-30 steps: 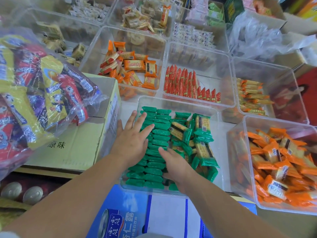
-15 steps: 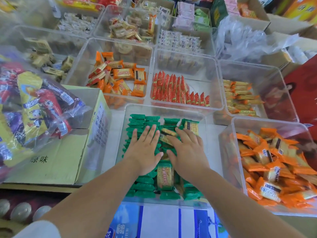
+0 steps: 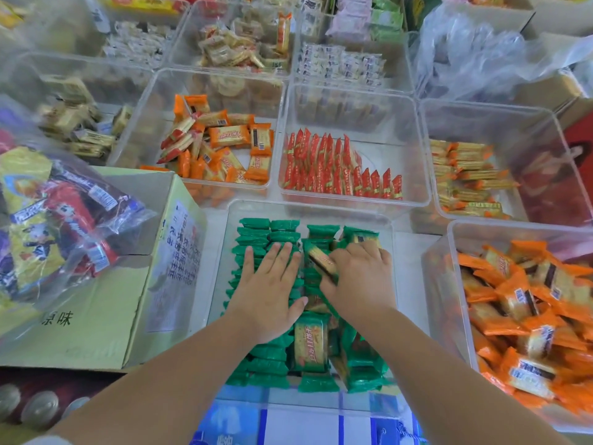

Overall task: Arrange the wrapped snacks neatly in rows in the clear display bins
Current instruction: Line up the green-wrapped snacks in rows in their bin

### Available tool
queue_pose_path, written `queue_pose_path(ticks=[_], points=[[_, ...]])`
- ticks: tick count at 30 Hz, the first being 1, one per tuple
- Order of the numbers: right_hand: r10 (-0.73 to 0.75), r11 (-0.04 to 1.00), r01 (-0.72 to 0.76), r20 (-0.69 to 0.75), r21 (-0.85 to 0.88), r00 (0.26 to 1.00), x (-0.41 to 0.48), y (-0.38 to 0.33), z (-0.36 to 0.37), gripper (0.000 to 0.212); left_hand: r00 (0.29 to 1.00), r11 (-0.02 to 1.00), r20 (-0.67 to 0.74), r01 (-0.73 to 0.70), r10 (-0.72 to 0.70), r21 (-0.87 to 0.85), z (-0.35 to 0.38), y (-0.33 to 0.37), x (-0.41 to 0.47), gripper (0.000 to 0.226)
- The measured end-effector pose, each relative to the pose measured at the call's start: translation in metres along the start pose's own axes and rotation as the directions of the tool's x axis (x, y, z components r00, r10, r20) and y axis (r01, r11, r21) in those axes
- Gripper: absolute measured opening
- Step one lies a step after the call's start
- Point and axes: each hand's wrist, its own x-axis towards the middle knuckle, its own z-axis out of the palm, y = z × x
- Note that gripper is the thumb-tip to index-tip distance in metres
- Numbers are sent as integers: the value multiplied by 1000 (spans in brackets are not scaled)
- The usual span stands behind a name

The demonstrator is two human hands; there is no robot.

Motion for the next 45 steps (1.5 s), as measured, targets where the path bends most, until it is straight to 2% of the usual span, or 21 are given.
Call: queue_pose_path(ticks=[4, 8, 11, 16, 19, 22, 25, 26, 29, 32, 36, 39, 43, 45], points=[[16, 990, 6, -155, 142, 988, -11, 8, 1, 20, 995, 1000, -95, 19, -21, -23, -7, 2, 8, 90], [-16, 982, 49, -180, 180, 984, -22, 11, 10, 22, 1000, 1000, -12, 4, -4, -28, -11, 0, 22, 78], [-59, 979, 96, -196, 182, 979, -26, 13, 12, 24, 999, 1000, 21, 26, -26, -11, -9, -7, 23, 77], [-59, 947, 134, -250, 292, 966, -39, 21, 1, 27, 998, 999, 42, 35, -35, 3, -11, -6, 23, 75], [-31, 921, 119, -235, 371, 971, -55, 33, -7, 29, 996, 999, 77, 47, -47, 1, -21, 1, 22, 74], [47, 849, 46, -162, 527, 986, -77, 43, -10, 31, 998, 995, -51, 34, -39, -91, -28, 16, 8, 68], [180, 748, -83, -81, 658, 980, -98, 52, -7, 32, 952, 967, -283, -171, 113, -188, -28, 34, -15, 47], [204, 719, -104, -65, 687, 977, -104, 54, -5, 31, 947, 957, -280, -218, 160, -190, -27, 39, -21, 45], [220, 641, -133, -14, 756, 975, -117, 58, -1, 28, 987, 980, -12, -161, 161, -114, -27, 51, -32, 69], [254, 583, -178, 30, 792, 967, -126, 60, 5, 27, 978, 994, 182, -97, 105, -55, -26, 59, -33, 87], [275, 606, -154, -24, 781, 961, -132, 58, 13, 27, 979, 994, 198, -17, 38, -107, -29, 67, -34, 92], [278, 634, -150, -42, 758, 960, -132, 52, 16, 26, 986, 995, 164, -24, 39, -95, -34, 71, -34, 95], [270, 680, -131, -81, 721, 960, -132, 52, 18, 29, 984, 992, 172, -25, 47, -127, -38, 75, -37, 87], [265, 702, -120, -101, 702, 959, -134, 51, 19, 30, 984, 983, 154, -59, 86, -174, -43, 77, -43, 73]])
